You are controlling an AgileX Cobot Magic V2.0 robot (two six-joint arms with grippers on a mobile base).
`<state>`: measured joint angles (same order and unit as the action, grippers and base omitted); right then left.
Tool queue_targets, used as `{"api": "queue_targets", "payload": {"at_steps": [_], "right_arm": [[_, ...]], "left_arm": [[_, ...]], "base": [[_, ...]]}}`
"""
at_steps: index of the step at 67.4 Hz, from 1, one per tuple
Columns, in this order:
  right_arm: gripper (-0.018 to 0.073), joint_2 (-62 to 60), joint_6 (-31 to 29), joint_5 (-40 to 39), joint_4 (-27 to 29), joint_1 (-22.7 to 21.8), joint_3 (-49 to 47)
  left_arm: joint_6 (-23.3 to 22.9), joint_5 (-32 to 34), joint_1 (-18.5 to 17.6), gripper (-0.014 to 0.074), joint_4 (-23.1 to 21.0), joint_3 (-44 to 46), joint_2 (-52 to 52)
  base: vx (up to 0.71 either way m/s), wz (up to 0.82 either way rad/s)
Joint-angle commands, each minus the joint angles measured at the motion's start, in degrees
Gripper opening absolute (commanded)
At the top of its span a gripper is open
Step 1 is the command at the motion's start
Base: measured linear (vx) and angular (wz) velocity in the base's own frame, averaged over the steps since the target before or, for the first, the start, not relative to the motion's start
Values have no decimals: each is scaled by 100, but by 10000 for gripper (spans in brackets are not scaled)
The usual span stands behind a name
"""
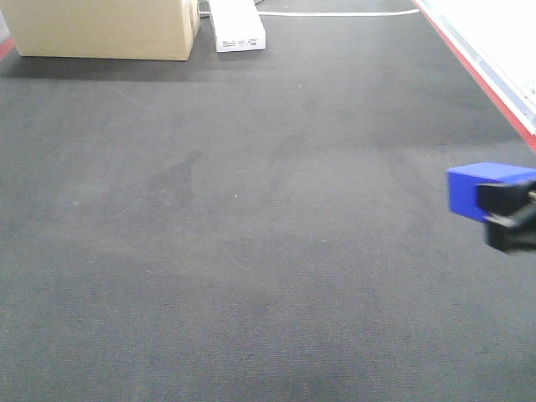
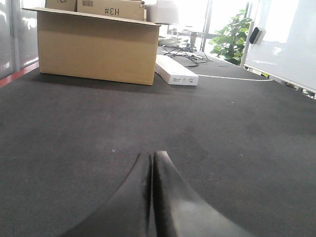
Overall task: Pour parts from conveyor to right shelf
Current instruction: 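Lift the blue block off the conveyor with the right gripper, then drive away from the conveyor holding the block in the right gripper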
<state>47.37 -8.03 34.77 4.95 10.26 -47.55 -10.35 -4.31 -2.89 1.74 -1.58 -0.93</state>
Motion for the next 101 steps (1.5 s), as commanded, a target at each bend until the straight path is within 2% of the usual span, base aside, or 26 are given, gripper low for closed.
{"api": "queue_targets", "payload": {"at_steps": [1,16,30,45,62,101], "right_arm": [[-1,-593,-57,-699,21,-2,116],[-1,-2034,-117,-1029,16,-2,862],[-1,-3496,-453,-1061,-7,-2,1603],[-1,-4717,-455,-1383,-7,-2,2505],[-1,-4814,-444,-1997,-7,-2,3150],[-1,-4814,-444,-1984,36,-2,3157]], "left_arm": [[-25,431,-16,-6,-49,-123,-41],[-25,431,-16,-6,-49,-123,-41],[-25,431,-16,-6,-49,-123,-41],[-25,431,-16,-6,-49,-123,-41],[-25,431,-16,-6,-49,-123,-41],[-25,431,-16,-6,-49,-123,-41]], "base": [[0,0],[0,0],[0,0],[0,0],[0,0],[0,0]]}}
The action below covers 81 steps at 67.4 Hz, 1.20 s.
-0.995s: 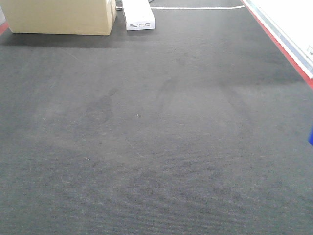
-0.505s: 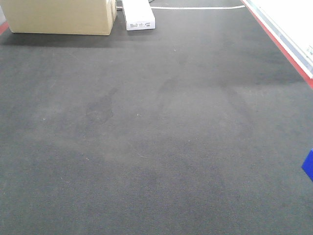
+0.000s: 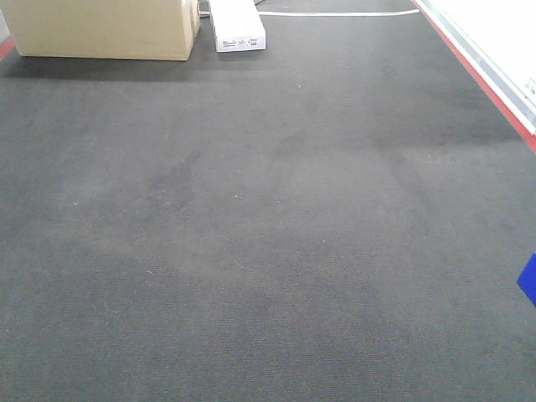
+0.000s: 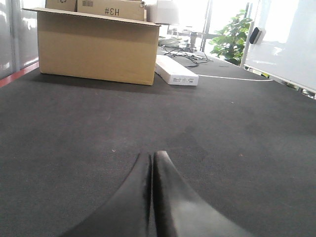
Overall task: Pour parts from conveyor to right shelf
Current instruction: 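Drive away from the conveyor holding the block in the right gripper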
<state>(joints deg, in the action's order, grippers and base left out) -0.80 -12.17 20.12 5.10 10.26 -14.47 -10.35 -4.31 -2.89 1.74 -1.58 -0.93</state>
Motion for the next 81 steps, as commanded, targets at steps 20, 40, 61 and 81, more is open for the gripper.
{"api": "queue_targets", "payload": {"at_steps": [20,40,61,81], "right_arm": [[-1,4,-30,-520,21,-2,-151],[-1,4,-30,-514,21,-2,-151],[-1,4,-30,-451,21,-35,-151],[-1,4,-30,-446,21,-35,-151]], "left_arm": [[-25,431,-16,-6,-49,-123,-41],[-25,431,-16,-6,-49,-123,-41],[-25,431,-16,-6,-49,-123,-41],[-25,431,-16,-6,-49,-123,-41]], "base": [[0,0],[-10,3],[-31,-1],[-43,9]]}}
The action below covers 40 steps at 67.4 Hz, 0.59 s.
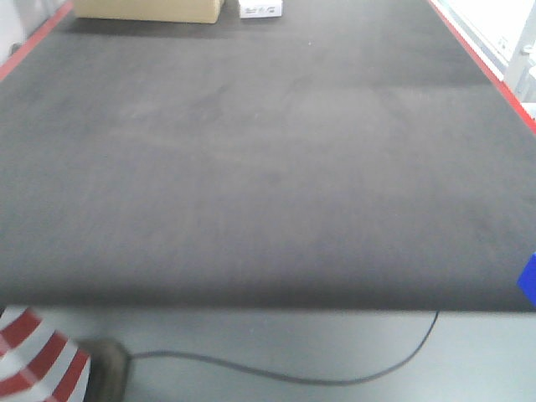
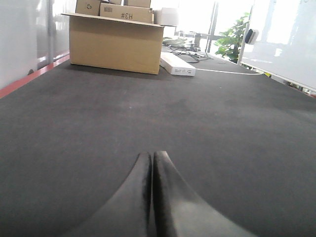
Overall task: Pour parts from conveyor to right shelf
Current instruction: 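Drive away from the conveyor holding the block in the right gripper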
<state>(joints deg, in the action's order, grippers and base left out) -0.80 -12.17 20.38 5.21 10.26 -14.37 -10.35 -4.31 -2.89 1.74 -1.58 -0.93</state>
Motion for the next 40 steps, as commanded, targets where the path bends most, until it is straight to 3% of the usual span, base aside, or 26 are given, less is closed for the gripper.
{"api": "queue_targets", "payload": {"at_steps": [1,40], "right_arm": [[-1,4,-30,-472,4,-35,-161],[-1,4,-30,-465,9,-35,-161]], "left_arm": [[-25,431,-16,-6,-49,-123,-41],[-25,431,-16,-6,-49,-123,-41]], "base": [[-44,11],[-37,5]]}}
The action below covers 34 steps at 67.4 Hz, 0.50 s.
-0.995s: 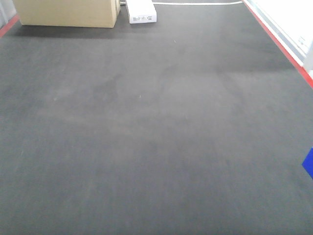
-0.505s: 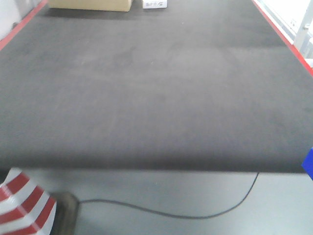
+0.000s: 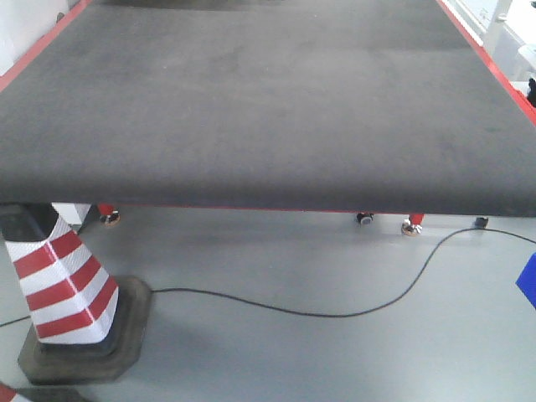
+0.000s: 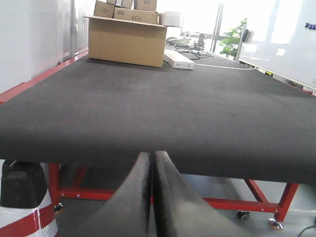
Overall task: Pour parts from conveyor to right shelf
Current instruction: 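Drive away from the conveyor holding the block in the right gripper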
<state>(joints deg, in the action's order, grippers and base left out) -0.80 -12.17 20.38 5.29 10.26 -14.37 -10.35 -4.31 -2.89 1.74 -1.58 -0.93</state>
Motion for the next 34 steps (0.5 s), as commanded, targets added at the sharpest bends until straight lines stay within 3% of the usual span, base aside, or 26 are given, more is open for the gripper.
{"api": "queue_targets", "payload": {"at_steps": [1,21,34], "right_arm": [[-1,4,-30,-465,1,-35,-161],[-1,4,-30,-451,1,-35,-161],[-1,4,-30,-451,1,-35,-161]], "left_arm": [[-25,431,-16,-6,-49,-123,-41],[-25,431,-16,-6,-49,-123,-41],[-25,431,-16,-6,-49,-123,-41]], "base": [[-29,-3],[-25,-7],[-17,-46]]}}
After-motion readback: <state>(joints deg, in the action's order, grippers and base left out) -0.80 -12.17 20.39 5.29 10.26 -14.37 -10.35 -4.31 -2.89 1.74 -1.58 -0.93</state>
